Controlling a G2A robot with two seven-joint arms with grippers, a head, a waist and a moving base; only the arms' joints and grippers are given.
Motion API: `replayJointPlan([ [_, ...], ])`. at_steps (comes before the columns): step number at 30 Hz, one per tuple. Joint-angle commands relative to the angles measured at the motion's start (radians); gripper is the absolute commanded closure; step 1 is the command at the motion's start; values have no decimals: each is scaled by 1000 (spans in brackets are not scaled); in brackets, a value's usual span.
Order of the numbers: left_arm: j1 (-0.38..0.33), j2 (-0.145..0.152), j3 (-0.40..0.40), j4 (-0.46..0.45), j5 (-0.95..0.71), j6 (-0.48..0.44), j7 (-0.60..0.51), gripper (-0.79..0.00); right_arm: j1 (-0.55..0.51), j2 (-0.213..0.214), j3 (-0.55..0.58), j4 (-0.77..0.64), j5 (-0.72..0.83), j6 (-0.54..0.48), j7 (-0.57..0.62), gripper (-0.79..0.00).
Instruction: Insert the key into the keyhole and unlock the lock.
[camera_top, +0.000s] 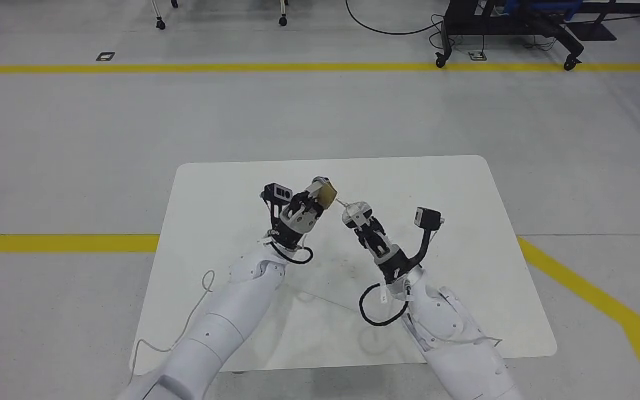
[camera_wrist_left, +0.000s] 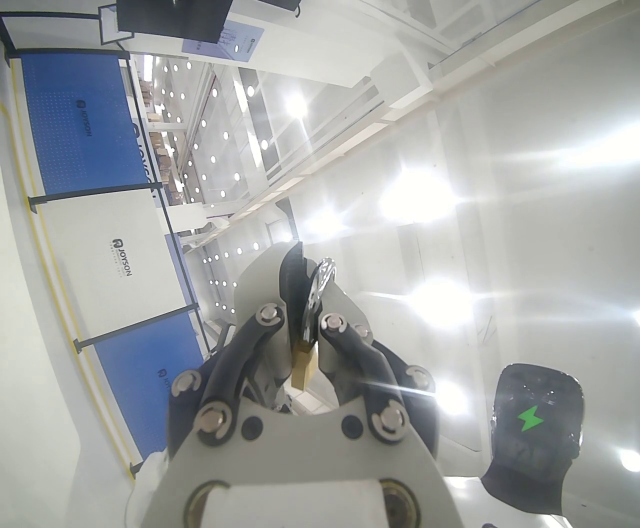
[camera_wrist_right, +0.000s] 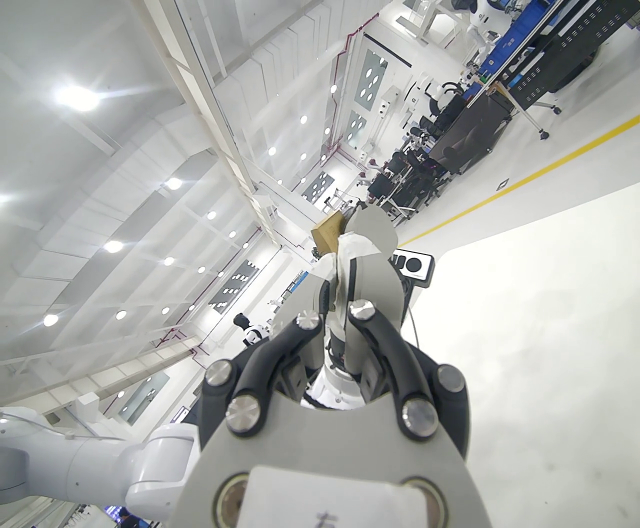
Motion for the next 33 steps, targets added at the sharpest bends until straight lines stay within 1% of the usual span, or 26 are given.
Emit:
replayJointPlan([
  [1,-4,-3,-3,10,9,-1,-1,0,-1,-1,1,-1,0,0,8,0],
  [12,-13,-20,-24,43,38,-19,-6,0,-4,-11,10,0,-4,10,19,0],
  [26,-17,-38,-51,68,63,-15,-22,0,7,-27,10,23,-11,36,21,0],
  [33,-25,-41,-65,82,116,-54,3,0,-2,-31,15,12,-28,44,34,0],
])
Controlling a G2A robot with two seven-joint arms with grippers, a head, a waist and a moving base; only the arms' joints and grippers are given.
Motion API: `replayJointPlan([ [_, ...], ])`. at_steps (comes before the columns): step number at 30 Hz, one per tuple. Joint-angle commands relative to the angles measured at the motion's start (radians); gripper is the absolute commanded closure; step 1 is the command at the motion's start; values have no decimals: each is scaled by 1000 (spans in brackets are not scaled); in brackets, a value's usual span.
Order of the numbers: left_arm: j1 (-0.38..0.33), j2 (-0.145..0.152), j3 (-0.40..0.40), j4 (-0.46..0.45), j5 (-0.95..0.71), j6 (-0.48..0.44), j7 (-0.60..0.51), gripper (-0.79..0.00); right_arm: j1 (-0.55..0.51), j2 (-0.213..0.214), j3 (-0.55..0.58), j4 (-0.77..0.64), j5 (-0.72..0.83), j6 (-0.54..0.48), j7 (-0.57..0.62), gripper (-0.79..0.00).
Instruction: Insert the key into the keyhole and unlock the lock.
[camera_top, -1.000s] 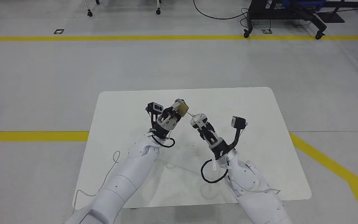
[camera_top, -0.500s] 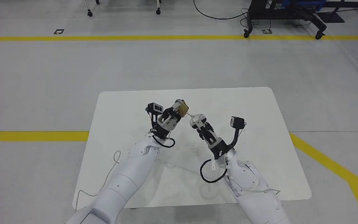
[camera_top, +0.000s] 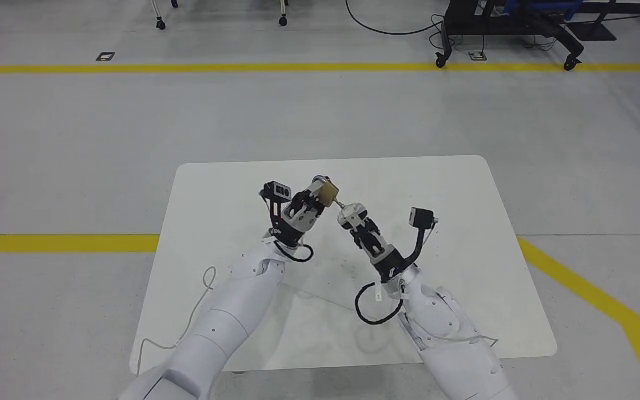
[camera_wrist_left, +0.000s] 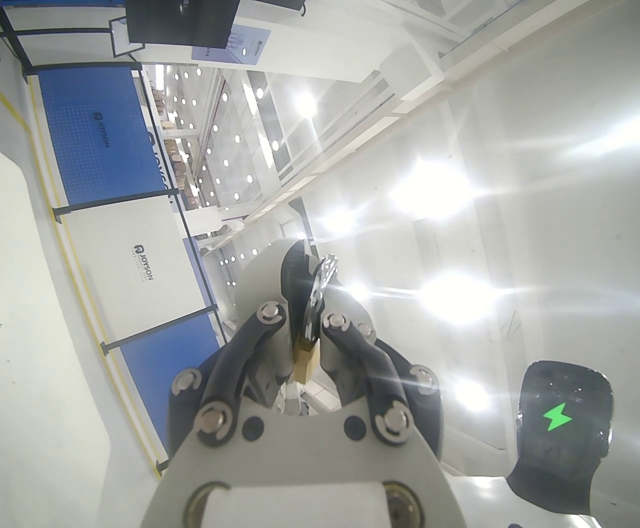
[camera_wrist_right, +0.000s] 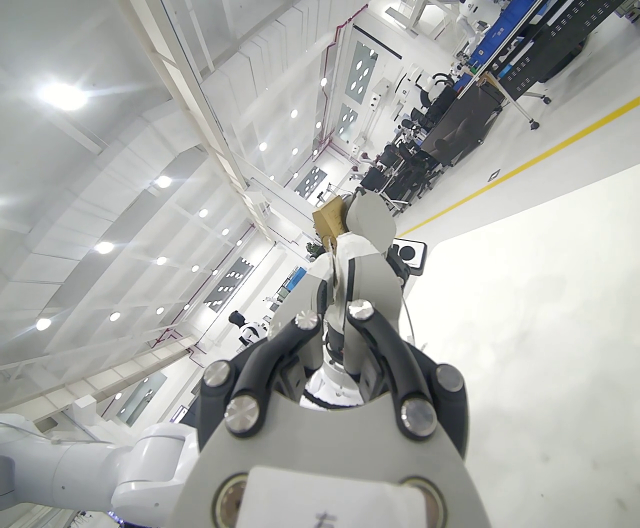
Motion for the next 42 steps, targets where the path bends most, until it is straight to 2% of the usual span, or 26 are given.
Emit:
replayJointPlan([
  [1,-1,-1,-4,2,12,-5,9,0,-2,-1,3,-4,-5,5,3,0],
  [27,10,1,-50,-14,178,-56,65,0,-9,-19,12,-23,-47,58,12,0],
  [42,8,13,-62,-11,368,-89,140,0,-13,-27,20,-33,-63,91,37,0],
])
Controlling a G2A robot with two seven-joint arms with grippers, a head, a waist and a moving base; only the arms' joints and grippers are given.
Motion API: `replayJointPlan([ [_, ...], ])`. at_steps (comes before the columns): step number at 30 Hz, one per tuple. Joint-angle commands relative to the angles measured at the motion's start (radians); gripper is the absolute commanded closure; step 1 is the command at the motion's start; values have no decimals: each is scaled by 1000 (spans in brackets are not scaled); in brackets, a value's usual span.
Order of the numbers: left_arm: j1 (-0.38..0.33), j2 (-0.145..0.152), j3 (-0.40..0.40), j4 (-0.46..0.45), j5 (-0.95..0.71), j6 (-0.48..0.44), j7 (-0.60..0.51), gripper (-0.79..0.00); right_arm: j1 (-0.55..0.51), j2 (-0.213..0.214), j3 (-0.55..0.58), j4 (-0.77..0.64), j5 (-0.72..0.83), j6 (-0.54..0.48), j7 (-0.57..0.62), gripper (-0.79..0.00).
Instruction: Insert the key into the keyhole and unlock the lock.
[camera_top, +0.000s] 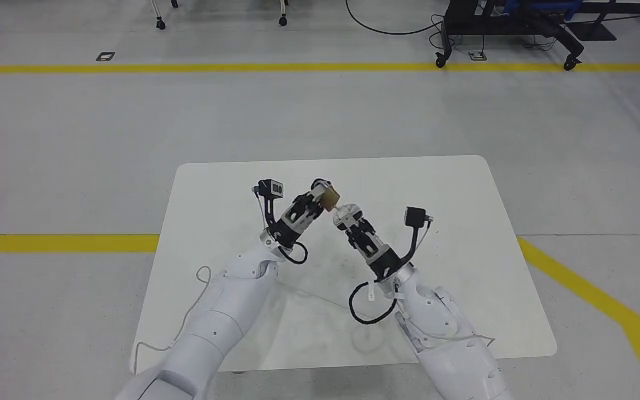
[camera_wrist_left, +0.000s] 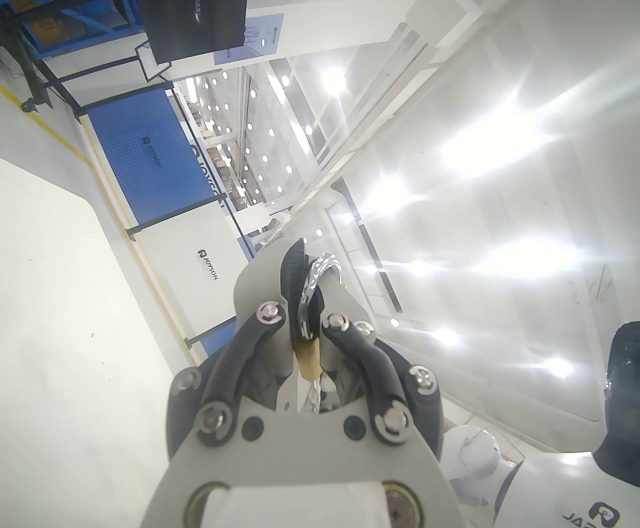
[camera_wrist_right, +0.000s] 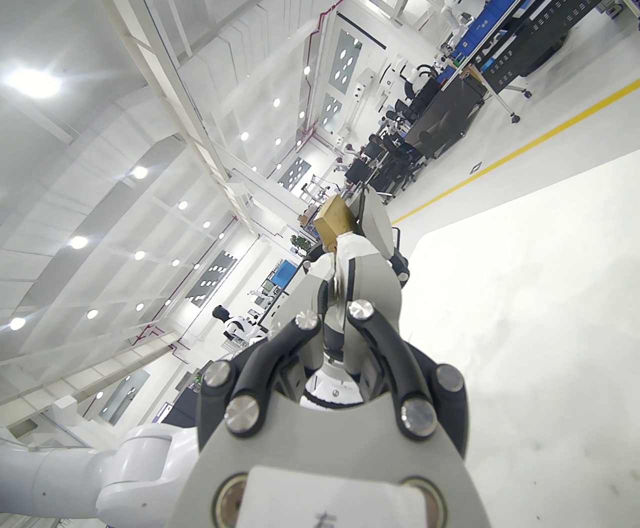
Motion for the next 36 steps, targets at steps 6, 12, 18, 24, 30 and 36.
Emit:
replayJointPlan([
  [6,4,6,-7,-16,60,3,25,0,-3,0,15,-4,-15,20,27,0],
  [12,4,11,-12,-27,114,18,44,0,-8,1,32,-7,-43,33,24,0],
  [18,23,9,-15,-63,81,91,49,0,-10,-1,40,-5,-51,37,27,0],
  [24,29,13,-25,-76,88,127,46,0,-9,-2,43,-4,-55,44,41,0],
  [30,37,13,-28,-83,84,147,39,0,-10,-5,45,-4,-50,46,47,0],
  [36,40,11,-31,-82,61,162,29,0,-9,-8,44,-4,-47,46,49,0],
])
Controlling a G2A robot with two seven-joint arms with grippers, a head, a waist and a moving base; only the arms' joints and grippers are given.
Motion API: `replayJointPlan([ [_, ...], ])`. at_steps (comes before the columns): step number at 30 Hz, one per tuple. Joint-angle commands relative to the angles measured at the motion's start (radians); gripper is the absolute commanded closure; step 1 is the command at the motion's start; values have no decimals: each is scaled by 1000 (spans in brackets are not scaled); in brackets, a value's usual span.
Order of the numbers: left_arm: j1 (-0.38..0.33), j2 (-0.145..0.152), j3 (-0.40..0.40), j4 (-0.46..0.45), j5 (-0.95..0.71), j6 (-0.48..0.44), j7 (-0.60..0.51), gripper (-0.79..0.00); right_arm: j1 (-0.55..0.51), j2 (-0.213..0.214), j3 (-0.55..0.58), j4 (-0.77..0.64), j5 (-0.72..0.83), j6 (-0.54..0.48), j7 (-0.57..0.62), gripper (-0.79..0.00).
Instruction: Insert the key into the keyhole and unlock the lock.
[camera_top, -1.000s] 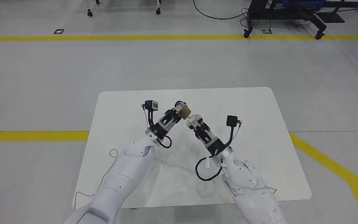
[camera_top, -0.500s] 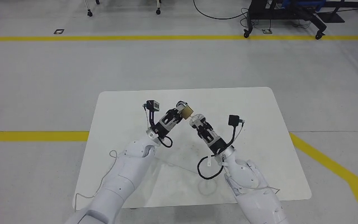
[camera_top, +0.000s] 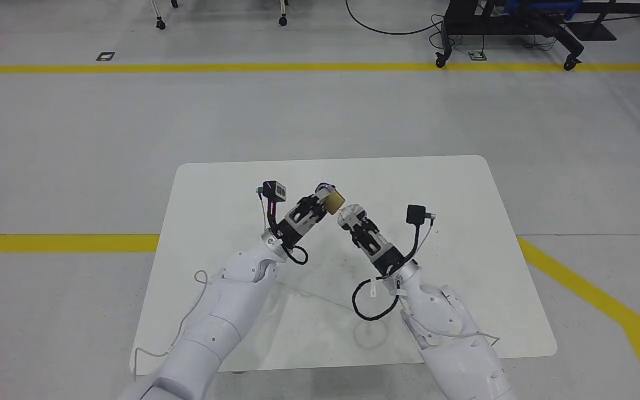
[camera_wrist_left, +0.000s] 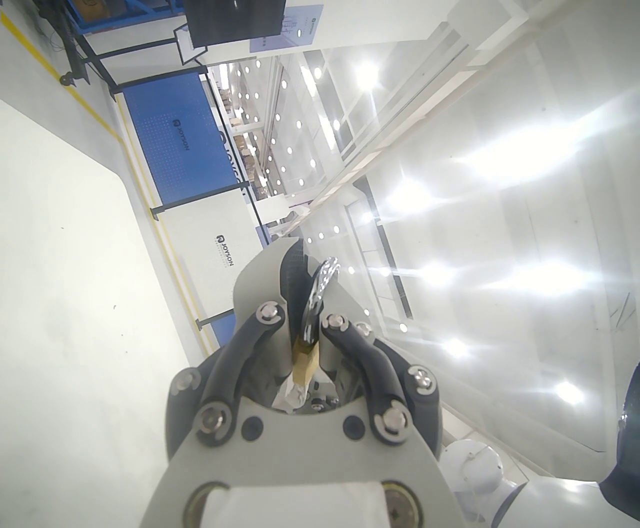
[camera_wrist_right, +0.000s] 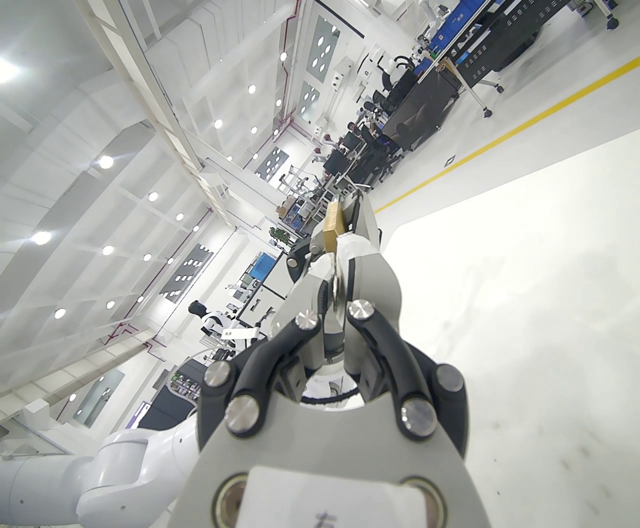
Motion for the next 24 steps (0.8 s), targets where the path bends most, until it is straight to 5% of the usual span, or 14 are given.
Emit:
replayJointPlan([
  [1,0,-1,-1,2,-6,2,-4,0,0,-1,0,0,-1,0,-1,0],
  [24,-8,-14,-9,41,-61,30,-39,0,13,-13,-8,19,-28,11,-15,0],
])
